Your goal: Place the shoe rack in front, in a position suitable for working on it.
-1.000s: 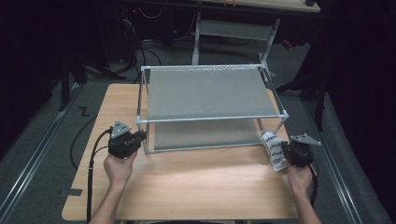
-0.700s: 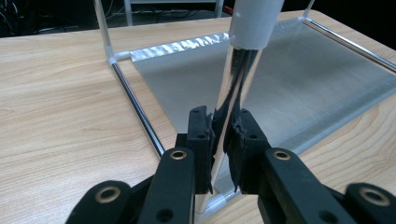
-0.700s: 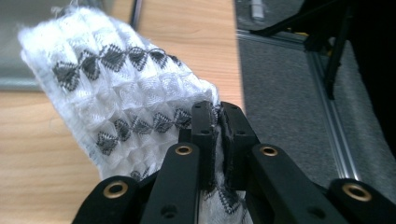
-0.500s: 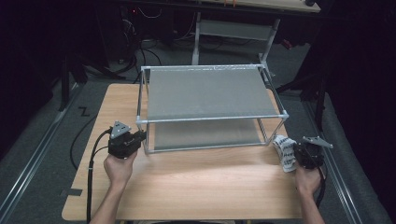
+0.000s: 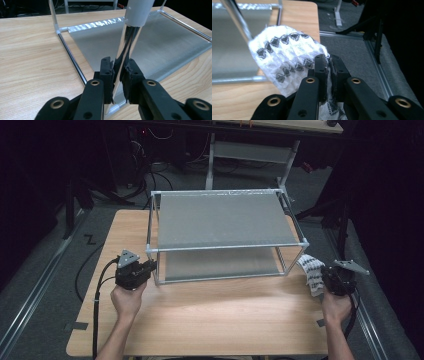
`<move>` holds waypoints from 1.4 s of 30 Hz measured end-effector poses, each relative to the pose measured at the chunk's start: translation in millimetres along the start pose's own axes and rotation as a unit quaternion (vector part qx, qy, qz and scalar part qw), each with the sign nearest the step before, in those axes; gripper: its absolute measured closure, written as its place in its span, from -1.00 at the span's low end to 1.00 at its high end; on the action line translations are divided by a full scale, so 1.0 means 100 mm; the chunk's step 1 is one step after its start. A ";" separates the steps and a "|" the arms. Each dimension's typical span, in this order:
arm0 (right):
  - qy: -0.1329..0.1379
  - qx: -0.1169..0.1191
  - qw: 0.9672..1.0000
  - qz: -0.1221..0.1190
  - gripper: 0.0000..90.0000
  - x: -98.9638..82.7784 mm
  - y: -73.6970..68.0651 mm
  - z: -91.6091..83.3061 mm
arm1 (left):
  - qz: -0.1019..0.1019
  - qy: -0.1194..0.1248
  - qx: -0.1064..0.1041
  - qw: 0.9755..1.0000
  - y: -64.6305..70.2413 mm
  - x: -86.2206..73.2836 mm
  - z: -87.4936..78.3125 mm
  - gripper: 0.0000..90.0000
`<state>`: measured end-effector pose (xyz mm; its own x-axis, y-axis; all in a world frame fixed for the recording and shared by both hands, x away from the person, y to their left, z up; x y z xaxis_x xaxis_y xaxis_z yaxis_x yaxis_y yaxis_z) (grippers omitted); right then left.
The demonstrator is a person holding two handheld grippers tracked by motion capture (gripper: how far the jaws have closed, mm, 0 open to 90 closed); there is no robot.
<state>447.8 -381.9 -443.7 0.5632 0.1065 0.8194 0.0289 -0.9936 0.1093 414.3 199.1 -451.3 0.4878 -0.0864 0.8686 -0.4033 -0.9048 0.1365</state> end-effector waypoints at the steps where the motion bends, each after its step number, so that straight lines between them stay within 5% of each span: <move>1: 0.000 0.004 1.000 -0.002 0.90 0.01 -0.03 0.00 | 0.000 0.000 0.000 1.000 0.00 0.00 0.00 0.76; 10: -0.047 0.049 0.997 -0.045 0.90 -0.15 -0.45 0.31 | 0.003 0.001 0.001 1.000 0.00 0.00 0.00 0.76; 17: -0.088 0.060 0.993 -0.050 0.90 -0.32 -0.62 0.53 | 0.004 0.002 0.001 1.000 0.00 0.00 0.00 0.76; 24: -0.069 0.065 0.994 -0.049 0.90 -0.25 -0.57 0.48 | 0.006 0.002 -0.001 1.000 0.00 0.00 0.00 0.76; 35: 0.014 0.072 0.996 -0.051 0.90 0.26 -0.43 0.04 | 0.007 0.003 -0.002 1.000 0.00 -0.01 0.00 0.76; 42: -0.019 0.072 0.995 -0.060 0.90 0.12 -0.50 0.21 | 0.007 0.004 -0.002 1.000 0.00 -0.01 0.00 0.76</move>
<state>469.9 -331.7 -451.2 0.5791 0.2251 0.7836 0.2139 -0.9694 0.1204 414.1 198.8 -452.2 0.4755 -0.0954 0.8745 -0.4123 -0.9023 0.1257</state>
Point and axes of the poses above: each handheld gripper's, and its own axes: z roughly forward along the jaws, x roughly out of its top, y roughly to its right, the point moved 5 cm from there along z, roughly forward along the jaws
